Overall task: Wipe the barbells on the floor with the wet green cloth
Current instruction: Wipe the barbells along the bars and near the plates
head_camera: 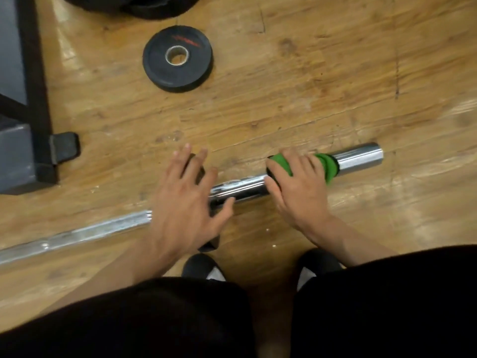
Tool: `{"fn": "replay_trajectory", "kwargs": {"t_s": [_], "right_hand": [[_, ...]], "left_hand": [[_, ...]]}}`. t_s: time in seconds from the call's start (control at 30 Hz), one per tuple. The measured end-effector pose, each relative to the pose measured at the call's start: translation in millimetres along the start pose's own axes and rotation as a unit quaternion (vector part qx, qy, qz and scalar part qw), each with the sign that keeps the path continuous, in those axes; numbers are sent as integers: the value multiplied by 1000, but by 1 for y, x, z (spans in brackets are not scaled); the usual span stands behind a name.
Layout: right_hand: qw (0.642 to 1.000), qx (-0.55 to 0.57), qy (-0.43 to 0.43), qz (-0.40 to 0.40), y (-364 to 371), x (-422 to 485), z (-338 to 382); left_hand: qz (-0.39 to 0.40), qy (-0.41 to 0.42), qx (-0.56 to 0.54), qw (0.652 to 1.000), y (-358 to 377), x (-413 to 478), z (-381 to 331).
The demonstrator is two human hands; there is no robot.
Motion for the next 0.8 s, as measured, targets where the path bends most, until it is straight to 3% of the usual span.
{"fn": "replay_trajectory", "kwargs": {"t_s": [0.07,0.2,0.33,0.47,0.57,0.73,0.8], "right_hand": [[999,-23,-38,28,-6,2,-24],[996,-33,84,6,-28,-8,-107],[986,-5,166,-16,-21,-2,-75],[999,30,28,25,-4,8,0],[998,8,-51,38,-7,9,-20],[994,3,111,-11,-30,-6,-108],[985,4,171,-32,-28,-5,-113]], "left_hand": [[-20,-2,-7,1000,0,1,6],[-19,-9,-16,1000,6,5,2],[-31,-12,-23,999,5,11,-3],[-42,-16,-41,998,4,13,0],[-43,-14,-51,998,4,14,1],[-40,-8,-44,998,6,18,3],[-46,-7,-41,998,7,21,3]]}}
Point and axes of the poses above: each hand's wrist, its own x-axis towards the middle knuckle, its own y-axis out of the palm, z = x × y, the point moved 3 cm from there along x, towards the middle knuckle, and after that the axes turned 9 degrees about z, right-handed, at the moved point
